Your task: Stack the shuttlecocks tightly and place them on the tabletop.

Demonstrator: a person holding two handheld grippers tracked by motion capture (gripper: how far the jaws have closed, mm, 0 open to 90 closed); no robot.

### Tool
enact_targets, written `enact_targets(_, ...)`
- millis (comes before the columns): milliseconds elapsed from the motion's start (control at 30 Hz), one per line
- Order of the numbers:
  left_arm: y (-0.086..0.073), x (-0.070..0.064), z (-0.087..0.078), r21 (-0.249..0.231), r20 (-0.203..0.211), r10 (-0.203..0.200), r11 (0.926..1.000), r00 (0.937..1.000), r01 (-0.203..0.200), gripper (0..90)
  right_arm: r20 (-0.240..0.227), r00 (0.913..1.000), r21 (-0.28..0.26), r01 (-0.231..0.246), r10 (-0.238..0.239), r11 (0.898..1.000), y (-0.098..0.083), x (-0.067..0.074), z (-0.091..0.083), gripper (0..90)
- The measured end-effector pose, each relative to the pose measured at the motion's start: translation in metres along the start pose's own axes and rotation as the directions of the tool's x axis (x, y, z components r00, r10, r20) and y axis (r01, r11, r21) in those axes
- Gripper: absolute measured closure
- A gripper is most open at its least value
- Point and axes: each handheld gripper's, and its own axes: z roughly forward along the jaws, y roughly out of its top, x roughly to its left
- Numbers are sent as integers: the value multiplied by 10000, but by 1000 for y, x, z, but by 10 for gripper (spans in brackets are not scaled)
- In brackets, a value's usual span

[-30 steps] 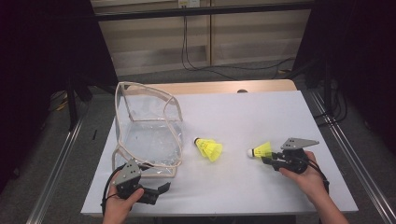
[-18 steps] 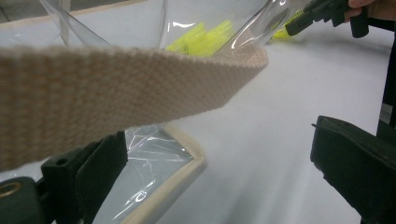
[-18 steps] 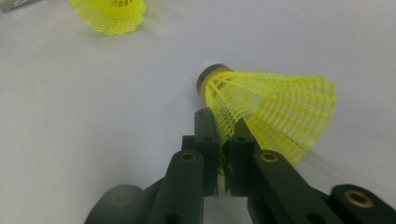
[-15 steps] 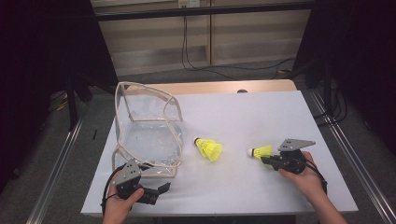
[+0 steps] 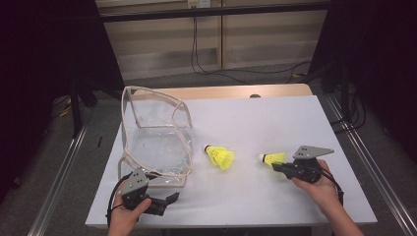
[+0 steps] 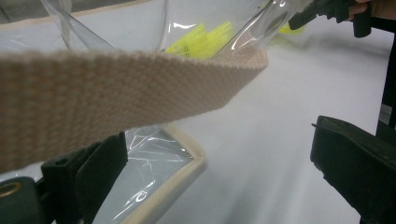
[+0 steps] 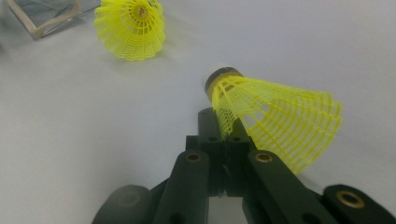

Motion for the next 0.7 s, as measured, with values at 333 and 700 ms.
enact_targets(333,0,0,0,-13,-2,-15,10000,10000,15,39,-293,9996,-381,-58,47,9993,5,7,1,900)
enact_targets(700,0,0,0,-6,-20,3,10000,10000,-3,39,-640,9979,-692,-103,59,9976,10,14,4,900)
